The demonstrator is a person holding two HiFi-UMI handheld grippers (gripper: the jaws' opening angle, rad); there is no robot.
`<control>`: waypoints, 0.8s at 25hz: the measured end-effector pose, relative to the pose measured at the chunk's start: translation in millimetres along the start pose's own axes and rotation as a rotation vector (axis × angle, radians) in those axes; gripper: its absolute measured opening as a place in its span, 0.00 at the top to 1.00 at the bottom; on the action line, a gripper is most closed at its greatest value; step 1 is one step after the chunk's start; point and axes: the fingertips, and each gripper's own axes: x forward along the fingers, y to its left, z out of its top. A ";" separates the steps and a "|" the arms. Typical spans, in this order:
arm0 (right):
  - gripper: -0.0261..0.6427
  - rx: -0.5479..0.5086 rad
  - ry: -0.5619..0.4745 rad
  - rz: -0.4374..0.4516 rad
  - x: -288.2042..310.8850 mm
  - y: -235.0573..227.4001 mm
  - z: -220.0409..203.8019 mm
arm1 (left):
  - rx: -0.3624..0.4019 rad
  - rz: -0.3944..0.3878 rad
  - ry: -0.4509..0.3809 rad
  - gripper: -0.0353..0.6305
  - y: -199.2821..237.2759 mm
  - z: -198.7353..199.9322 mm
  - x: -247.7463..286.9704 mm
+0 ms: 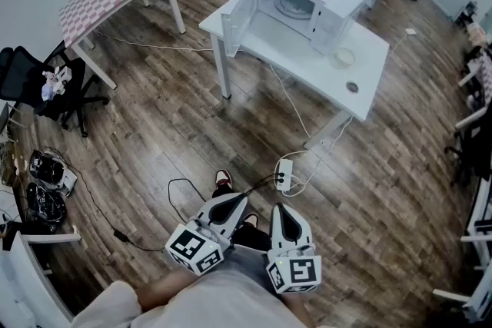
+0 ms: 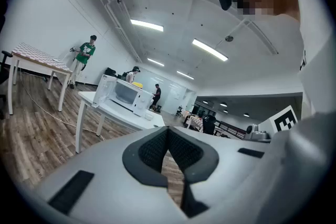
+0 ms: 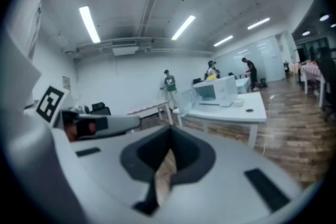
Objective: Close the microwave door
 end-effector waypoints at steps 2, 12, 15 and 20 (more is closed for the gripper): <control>0.93 0.037 0.008 -0.003 3.5 3.0 -2.5 | -0.005 -0.002 0.018 0.92 5.2 -1.8 -1.4; 0.93 0.080 0.032 0.014 30.7 2.0 -6.9 | -0.021 0.012 0.048 0.92 24.6 -2.4 7.9; 0.93 0.107 0.019 0.001 43.4 -3.9 -0.6 | -0.021 0.013 0.048 0.92 33.6 4.3 17.1; 0.93 0.102 0.020 -0.009 65.6 -8.3 11.2 | -0.030 0.010 0.038 0.92 49.2 17.3 32.3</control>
